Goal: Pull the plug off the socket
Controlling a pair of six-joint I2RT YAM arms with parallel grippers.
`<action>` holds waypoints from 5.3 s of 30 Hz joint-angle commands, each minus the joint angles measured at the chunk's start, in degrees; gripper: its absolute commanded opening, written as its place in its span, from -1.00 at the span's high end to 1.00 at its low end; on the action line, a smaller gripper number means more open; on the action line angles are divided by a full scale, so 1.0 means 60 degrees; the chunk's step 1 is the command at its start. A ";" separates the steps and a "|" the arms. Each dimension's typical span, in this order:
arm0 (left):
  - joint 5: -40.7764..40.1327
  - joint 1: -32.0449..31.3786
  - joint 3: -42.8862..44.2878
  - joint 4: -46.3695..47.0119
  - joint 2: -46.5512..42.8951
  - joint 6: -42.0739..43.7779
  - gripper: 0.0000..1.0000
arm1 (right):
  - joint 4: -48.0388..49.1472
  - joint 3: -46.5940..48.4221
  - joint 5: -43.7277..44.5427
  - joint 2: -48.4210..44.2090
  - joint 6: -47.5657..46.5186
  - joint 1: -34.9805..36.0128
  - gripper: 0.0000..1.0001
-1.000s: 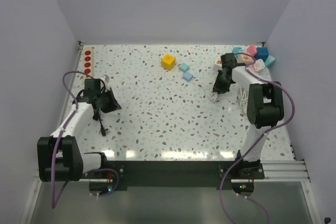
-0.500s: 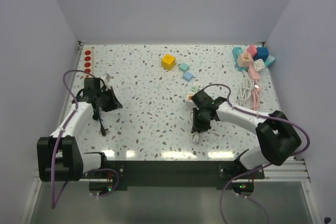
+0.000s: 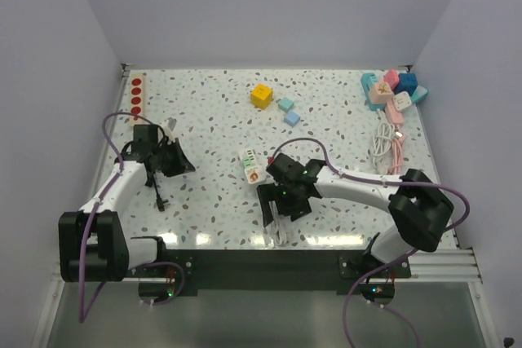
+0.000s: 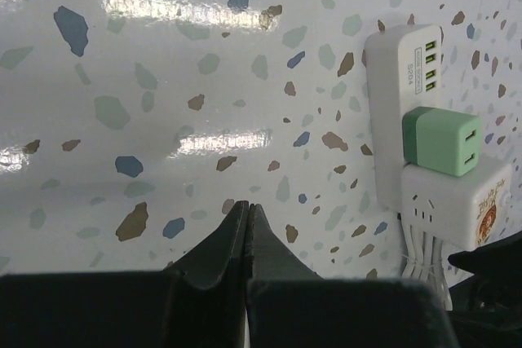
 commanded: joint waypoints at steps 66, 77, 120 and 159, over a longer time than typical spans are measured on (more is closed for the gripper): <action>0.0040 -0.3208 0.0114 0.6810 0.4008 -0.4466 -0.48 | 0.3699 0.2732 -0.3219 0.1907 -0.0845 -0.1950 1.00; 0.0084 -0.3428 0.0174 0.6956 0.4463 -0.4438 0.22 | 0.4592 0.2498 -0.3381 0.1571 -0.0654 -0.2008 1.00; -0.1029 -0.3414 0.1433 0.4247 0.4493 -0.2416 1.00 | 0.0945 0.8017 -0.1314 0.5450 -0.0656 -0.5627 1.00; -0.0077 -0.3428 0.1667 0.4803 0.4697 -0.3222 1.00 | 0.2951 0.3260 -0.3116 0.2272 -0.0656 -0.3621 -0.79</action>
